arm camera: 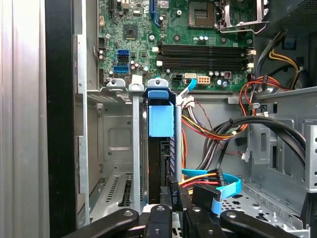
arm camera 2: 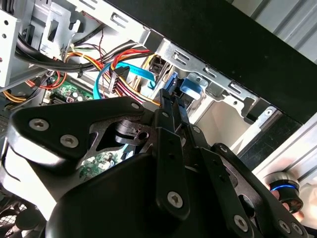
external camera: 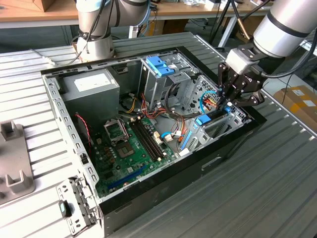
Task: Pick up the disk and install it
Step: 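Insert the first disk wire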
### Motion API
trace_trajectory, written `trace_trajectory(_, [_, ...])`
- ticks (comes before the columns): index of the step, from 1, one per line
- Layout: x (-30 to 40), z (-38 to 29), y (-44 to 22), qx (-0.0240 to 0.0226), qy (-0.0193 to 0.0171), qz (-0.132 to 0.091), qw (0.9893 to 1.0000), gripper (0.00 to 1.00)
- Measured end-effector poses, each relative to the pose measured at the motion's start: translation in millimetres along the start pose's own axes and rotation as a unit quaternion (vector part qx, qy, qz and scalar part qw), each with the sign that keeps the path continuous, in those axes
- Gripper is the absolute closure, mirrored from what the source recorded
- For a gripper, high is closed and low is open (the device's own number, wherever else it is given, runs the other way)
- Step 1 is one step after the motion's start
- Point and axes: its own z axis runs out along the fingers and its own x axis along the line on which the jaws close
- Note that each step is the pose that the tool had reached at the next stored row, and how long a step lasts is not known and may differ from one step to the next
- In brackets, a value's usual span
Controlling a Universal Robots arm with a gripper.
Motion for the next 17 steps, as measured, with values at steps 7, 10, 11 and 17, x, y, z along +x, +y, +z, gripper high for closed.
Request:
trace_trajectory(7, [2.7,1.6,0.1,0.0,0.0001,0.0,1.0,0.82])
trace_trajectory(10, [3.0,1.7,0.0,0.0,0.0,0.0,1.0,0.82])
trace_trajectory(11, [3.1,1.9,0.0,0.0,0.0,0.0,1.0,0.82])
trace_trajectory(17, [3.5,6.4,0.1,0.0001,0.0001,0.001,1.0,0.82])
